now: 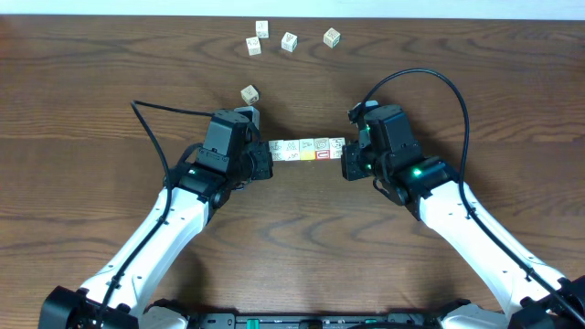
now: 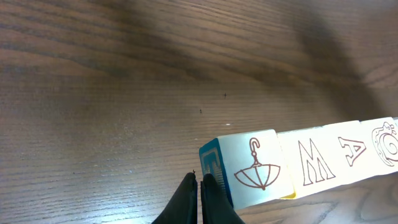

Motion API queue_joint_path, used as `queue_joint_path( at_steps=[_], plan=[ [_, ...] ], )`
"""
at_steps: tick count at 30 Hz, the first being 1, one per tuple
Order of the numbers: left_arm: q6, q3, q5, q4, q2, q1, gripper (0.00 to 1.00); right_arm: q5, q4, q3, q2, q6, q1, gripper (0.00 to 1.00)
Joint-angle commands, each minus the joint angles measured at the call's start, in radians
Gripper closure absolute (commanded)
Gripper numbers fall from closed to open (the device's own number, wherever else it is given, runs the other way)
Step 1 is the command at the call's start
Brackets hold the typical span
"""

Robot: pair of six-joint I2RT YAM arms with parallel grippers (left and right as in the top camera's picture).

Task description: Lift 5 blocks

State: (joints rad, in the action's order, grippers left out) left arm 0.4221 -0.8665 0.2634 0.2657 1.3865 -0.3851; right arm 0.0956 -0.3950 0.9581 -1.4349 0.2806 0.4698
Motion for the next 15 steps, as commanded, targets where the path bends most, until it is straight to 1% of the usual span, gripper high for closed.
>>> queue_joint_path(
  at_steps=[1, 15],
  plan=[
    [0.013, -0.090, 0.245, -0.043, -0.027, -0.048, 0.93, 0.320, 0.020, 0.011, 0.004, -0.005, 0.089, 0.99],
    [0.013, -0.090, 0.245, -0.043, -0.027, -0.048, 0.93, 0.320, 0.020, 0.011, 0.004, -0.005, 0.089, 0.99]
  ],
)
